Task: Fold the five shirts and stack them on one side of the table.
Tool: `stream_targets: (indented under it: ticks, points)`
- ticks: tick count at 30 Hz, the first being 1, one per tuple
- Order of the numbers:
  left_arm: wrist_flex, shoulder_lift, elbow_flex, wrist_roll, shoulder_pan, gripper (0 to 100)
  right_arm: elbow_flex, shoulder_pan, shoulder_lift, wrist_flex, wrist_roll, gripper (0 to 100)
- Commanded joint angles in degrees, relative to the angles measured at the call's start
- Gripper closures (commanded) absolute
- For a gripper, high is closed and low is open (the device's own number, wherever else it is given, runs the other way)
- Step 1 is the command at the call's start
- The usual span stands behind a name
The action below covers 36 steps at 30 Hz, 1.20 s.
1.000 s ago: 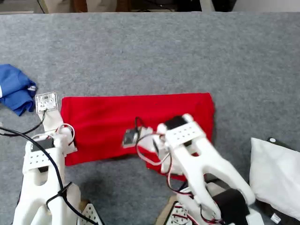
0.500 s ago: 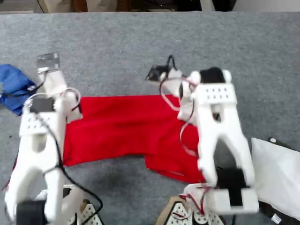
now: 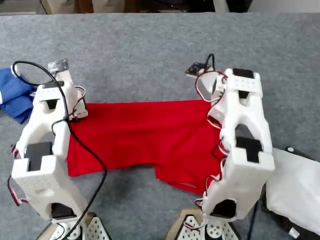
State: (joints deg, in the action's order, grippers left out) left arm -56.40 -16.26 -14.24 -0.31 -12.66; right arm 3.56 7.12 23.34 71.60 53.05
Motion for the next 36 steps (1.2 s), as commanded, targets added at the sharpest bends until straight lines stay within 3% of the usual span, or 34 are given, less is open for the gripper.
stream_targets:
  ticks: [1, 11, 17, 22, 26, 33, 36]
  points:
    - [-0.09, -2.59, 5.45, -0.26, -2.64, 98, -2.68, 2.33, 4.26, -2.81, 0.88, 99.4]
    - [-3.69, -8.66, 15.56, -2.02, -5.54, 98, -2.68, 3.38, 0.92, -0.79, 0.88, 99.4]
    - [-14.07, -5.58, 21.1, -1.76, -1.49, 98, 2.33, 0.84, -13.23, 7.03, 1.49, 99.4]
    - [-17.85, -1.45, 19.87, -2.2, 0.79, 98, 20.26, -3.65, -32.57, 5.19, 2.64, 99.4]
    - [-16.18, 3.91, 9.85, -4.48, 1.58, 98, 35.12, -9.54, -46.73, 4.31, 2.2, 99.4]
    - [5.27, 18.07, -25.76, -7.47, 1.58, 98, 49.54, -15.69, -55.25, 4.13, -0.18, 99.4]
    - [7.3, 25.19, -32.35, -7.74, -1.93, 98, 51.65, -15.69, -55.25, 3.96, 0.09, 99.4]
